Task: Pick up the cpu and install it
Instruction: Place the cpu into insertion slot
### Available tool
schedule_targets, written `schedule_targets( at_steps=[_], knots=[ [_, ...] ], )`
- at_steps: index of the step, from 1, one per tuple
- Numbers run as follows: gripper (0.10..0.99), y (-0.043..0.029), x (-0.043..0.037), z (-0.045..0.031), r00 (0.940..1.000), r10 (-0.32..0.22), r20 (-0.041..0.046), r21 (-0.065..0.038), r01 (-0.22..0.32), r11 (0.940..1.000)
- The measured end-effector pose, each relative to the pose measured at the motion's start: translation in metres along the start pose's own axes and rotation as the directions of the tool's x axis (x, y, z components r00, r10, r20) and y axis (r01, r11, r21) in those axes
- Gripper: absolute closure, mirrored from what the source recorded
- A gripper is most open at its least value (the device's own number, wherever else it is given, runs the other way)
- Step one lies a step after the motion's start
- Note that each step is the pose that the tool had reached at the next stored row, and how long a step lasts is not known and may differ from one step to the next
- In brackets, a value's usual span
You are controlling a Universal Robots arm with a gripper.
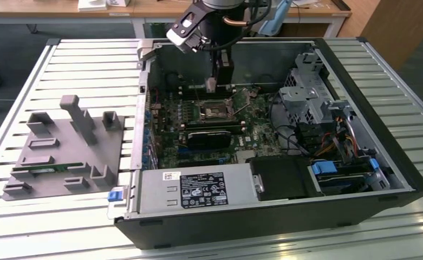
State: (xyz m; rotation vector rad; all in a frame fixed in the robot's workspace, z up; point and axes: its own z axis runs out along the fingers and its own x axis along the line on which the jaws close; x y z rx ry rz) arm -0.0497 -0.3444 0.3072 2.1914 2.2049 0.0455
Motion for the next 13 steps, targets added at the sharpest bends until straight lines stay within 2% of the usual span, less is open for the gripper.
schedule_targets(
  at_steps=[7,13],
  knots=[
    [0.553,0.0008,0.0054,0.0109,0.9999,-0.013,0.0010,0.000,0.013,0.9999],
    [0.553,0.0060,0.0079,0.0220,0.9999,-0.017,0.0008,0.000,0.017,0.9999]
  ],
)
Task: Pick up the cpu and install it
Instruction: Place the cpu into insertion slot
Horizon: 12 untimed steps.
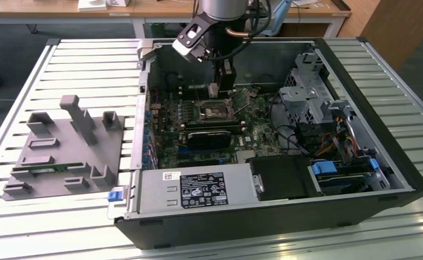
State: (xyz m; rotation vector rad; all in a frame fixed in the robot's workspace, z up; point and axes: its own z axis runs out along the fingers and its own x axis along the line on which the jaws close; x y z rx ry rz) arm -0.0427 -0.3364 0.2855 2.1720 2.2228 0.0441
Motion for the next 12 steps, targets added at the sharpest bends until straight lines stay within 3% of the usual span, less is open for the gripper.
schedule_targets(
  at_steps=[12],
  knots=[
    [0.553,0.0009,0.0083,0.0218,1.0000,0.000,0.0003,0.000,0.000,1.0000]
  ],
)
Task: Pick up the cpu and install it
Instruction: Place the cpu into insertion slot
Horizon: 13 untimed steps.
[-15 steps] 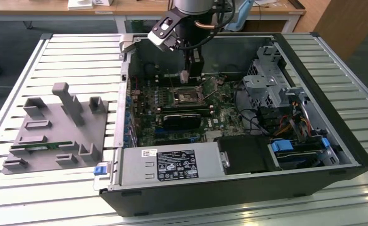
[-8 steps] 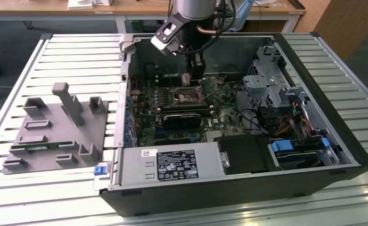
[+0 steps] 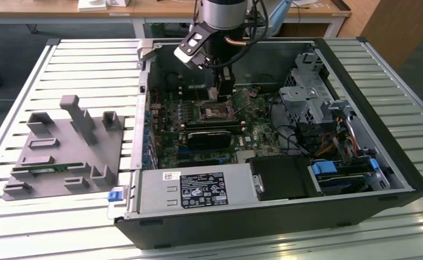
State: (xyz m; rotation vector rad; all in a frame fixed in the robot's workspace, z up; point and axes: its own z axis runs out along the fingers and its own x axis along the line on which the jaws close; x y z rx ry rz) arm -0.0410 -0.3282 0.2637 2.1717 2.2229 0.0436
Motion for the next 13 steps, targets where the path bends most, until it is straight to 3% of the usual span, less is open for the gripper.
schedule_targets(
  at_steps=[6,13],
  knots=[
    [0.553,0.0000,0.0058,0.0110,1.0000,0.004,0.0001,0.000,-0.004,1.0000],
    [0.553,-0.0005,0.0065,0.0237,1.0000,-0.008,-0.0005,0.000,0.008,1.0000]
  ],
)
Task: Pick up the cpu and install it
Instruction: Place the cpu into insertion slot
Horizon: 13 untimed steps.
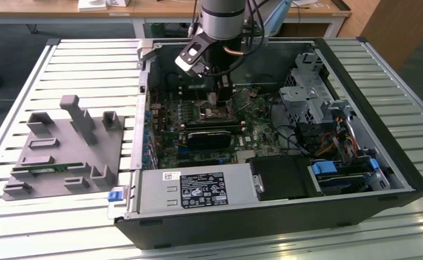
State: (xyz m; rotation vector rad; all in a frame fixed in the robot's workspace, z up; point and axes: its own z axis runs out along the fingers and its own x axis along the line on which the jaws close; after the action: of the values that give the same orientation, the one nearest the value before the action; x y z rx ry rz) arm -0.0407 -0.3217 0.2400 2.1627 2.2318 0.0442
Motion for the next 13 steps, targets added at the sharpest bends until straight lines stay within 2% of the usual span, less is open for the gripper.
schedule_targets(
  at_steps=[13],
  knots=[
    [0.553,-0.0008,0.0031,0.0190,0.9999,0.015,0.0017,0.000,-0.015,0.9999]
  ],
)
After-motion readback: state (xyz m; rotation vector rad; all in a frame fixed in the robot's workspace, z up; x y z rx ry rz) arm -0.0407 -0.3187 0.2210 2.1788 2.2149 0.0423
